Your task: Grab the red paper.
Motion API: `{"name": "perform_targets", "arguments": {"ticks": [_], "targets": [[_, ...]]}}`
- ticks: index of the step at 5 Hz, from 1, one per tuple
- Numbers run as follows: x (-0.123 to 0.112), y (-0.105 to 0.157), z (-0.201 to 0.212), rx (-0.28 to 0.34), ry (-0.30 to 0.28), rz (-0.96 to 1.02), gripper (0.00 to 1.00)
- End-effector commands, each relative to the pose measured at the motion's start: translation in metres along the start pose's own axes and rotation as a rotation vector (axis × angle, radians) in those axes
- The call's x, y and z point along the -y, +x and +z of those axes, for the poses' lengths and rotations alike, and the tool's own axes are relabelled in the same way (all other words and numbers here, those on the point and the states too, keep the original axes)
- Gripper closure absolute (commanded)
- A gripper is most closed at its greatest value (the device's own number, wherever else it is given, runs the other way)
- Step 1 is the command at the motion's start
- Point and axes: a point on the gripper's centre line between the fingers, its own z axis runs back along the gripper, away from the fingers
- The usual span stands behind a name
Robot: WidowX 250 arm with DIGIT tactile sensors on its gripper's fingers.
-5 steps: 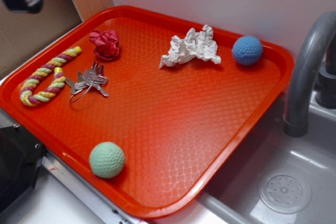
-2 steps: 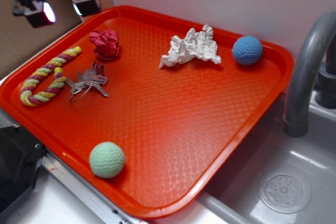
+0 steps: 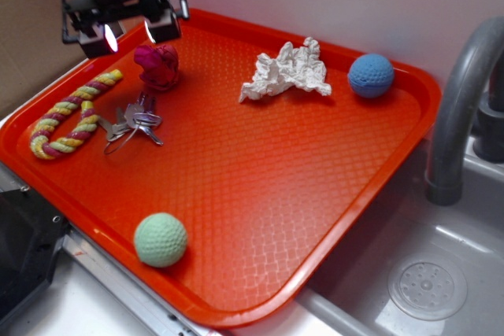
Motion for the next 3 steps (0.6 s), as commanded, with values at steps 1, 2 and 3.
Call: {"name": "perform_targets", "arguments": {"ticks": [1, 2, 3], "targets": [[0.01, -0.005, -0.022, 0.022, -0.025, -0.091, 0.0], [0.013, -0.005, -0.042, -0.039, -0.023, -0.138, 0.0], [0.011, -0.006, -0.05, -0.033, -0.015, -0.154, 0.42]]}}
